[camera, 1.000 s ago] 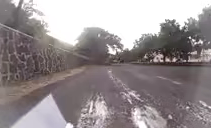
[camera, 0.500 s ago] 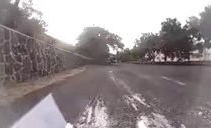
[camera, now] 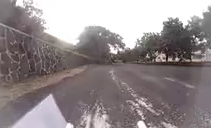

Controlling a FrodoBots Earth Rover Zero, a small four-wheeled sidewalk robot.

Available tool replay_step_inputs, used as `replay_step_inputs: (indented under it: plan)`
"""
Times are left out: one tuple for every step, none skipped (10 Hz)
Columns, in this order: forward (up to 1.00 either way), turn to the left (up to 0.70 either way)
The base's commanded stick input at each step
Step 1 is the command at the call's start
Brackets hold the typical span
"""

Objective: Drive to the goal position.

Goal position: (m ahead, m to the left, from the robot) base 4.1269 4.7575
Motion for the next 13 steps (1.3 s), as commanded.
replay_step_inputs:
  plan:
    - [0.45, 0.00]
    - [0.45, 0.00]
    - [0.45, 0.00]
    - [0.45, 0.00]
    - [0.45, 0.00]
    - [0.45, 0.00]
    - [0.45, 0.00]
    - [0.45, 0.00]
    - [0.45, 0.00]
    - [0.45, 0.00]
    - [0.45, 0.00]
    - [0.45, 0.00]
    - [0.45, 0.00]
